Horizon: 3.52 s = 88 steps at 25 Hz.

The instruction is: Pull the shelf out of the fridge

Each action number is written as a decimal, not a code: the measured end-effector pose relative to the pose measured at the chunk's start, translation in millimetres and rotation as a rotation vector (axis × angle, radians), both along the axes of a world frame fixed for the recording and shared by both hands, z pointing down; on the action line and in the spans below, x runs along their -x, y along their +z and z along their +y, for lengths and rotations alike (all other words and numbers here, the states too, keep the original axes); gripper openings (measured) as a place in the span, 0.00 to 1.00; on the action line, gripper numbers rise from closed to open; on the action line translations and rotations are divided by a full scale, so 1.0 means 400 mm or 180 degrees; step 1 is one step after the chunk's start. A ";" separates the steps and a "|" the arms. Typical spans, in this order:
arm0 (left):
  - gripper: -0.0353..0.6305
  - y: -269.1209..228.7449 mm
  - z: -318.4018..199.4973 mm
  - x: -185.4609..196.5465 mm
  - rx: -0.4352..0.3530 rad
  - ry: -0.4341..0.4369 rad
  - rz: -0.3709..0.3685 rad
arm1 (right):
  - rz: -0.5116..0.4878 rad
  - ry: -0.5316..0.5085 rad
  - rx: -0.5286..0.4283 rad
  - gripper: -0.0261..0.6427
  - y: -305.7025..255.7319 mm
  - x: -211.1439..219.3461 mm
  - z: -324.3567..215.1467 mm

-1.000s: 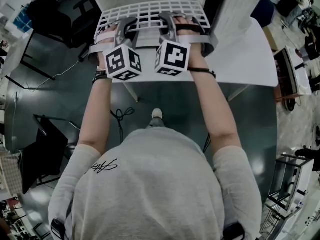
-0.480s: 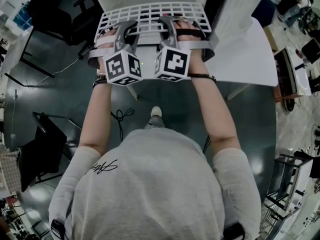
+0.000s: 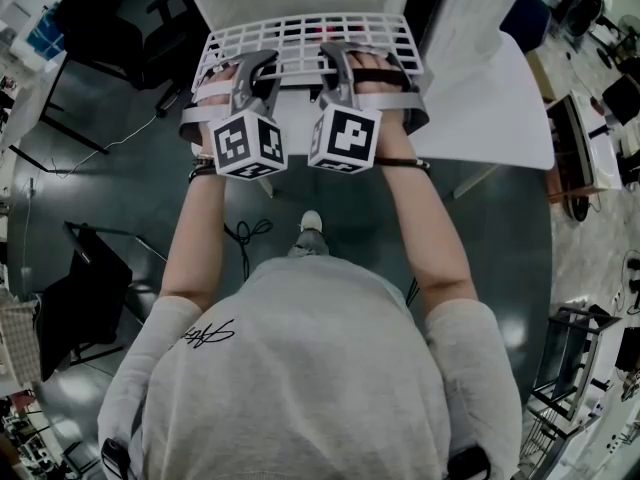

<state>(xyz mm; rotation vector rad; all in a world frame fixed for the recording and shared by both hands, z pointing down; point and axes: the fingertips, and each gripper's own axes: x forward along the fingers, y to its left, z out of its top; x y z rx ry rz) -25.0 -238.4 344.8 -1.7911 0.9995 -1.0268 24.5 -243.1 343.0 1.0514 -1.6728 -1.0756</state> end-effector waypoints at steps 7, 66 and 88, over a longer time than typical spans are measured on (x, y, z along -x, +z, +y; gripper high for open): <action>0.13 0.019 0.023 -0.014 0.0032 0.0012 -0.0026 | -0.0021 0.0014 0.0047 0.13 0.016 -0.015 0.024; 0.14 0.187 0.185 -0.050 0.0260 -0.0001 -0.0059 | -0.0127 0.0024 0.0395 0.13 0.194 -0.050 0.190; 0.14 0.183 0.186 -0.037 0.0254 -0.0017 -0.0031 | -0.0060 0.0007 0.0331 0.13 0.187 -0.036 0.191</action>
